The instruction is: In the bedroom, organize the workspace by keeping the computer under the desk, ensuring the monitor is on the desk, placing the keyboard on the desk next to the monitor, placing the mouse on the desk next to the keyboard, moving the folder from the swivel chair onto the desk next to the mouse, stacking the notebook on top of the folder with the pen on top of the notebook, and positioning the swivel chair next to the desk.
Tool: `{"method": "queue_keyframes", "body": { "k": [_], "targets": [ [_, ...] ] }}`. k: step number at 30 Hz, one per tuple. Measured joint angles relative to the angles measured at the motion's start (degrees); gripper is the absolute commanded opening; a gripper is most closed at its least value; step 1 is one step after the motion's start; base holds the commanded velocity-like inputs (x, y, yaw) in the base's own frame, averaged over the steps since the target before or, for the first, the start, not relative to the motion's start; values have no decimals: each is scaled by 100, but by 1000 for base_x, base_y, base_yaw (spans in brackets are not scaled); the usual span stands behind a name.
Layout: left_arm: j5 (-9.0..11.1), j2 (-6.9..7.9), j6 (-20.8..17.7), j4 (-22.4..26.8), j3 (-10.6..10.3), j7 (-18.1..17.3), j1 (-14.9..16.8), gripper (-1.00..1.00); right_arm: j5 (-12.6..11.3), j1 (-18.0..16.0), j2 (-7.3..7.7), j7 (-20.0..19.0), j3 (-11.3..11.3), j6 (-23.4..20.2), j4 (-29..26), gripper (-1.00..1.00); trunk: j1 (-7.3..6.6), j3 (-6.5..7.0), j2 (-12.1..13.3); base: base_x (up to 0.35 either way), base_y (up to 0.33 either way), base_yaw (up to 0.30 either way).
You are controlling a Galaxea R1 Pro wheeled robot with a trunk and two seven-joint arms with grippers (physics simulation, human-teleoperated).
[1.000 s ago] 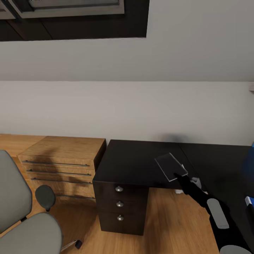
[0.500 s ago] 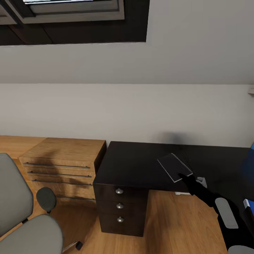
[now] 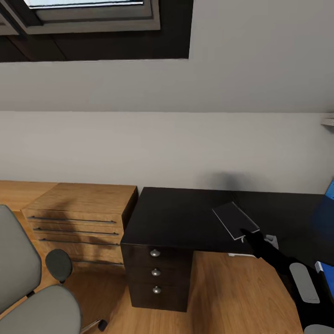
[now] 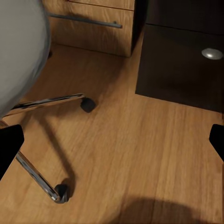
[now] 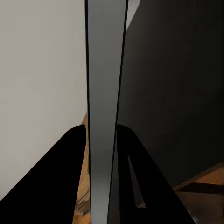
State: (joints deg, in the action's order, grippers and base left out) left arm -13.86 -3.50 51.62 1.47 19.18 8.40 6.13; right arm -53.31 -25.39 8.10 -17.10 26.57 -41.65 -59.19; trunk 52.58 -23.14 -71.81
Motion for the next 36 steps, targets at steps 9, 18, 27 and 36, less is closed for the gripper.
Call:
{"method": "queue_keyframes", "body": {
  "k": [9,18,27,36],
  "targets": [
    [-5,0,11,-2,3,-14,0,100,13,5,0,5,10,1,1,-100,0,24,0,0,0,-227],
    [-10,0,5,-4,-2,-15,0,100,29,5,-1,12,13,8,7,-100,0,50,0,0,0,-241],
    [-11,0,4,-3,-6,-15,0,100,43,6,-8,12,11,17,24,-100,1,76,0,-20,0,-242],
    [-11,0,3,-1,-4,-16,0,100,46,6,-10,13,11,16,73,-100,1,102,0,-82,0,-243]
  ]
}}
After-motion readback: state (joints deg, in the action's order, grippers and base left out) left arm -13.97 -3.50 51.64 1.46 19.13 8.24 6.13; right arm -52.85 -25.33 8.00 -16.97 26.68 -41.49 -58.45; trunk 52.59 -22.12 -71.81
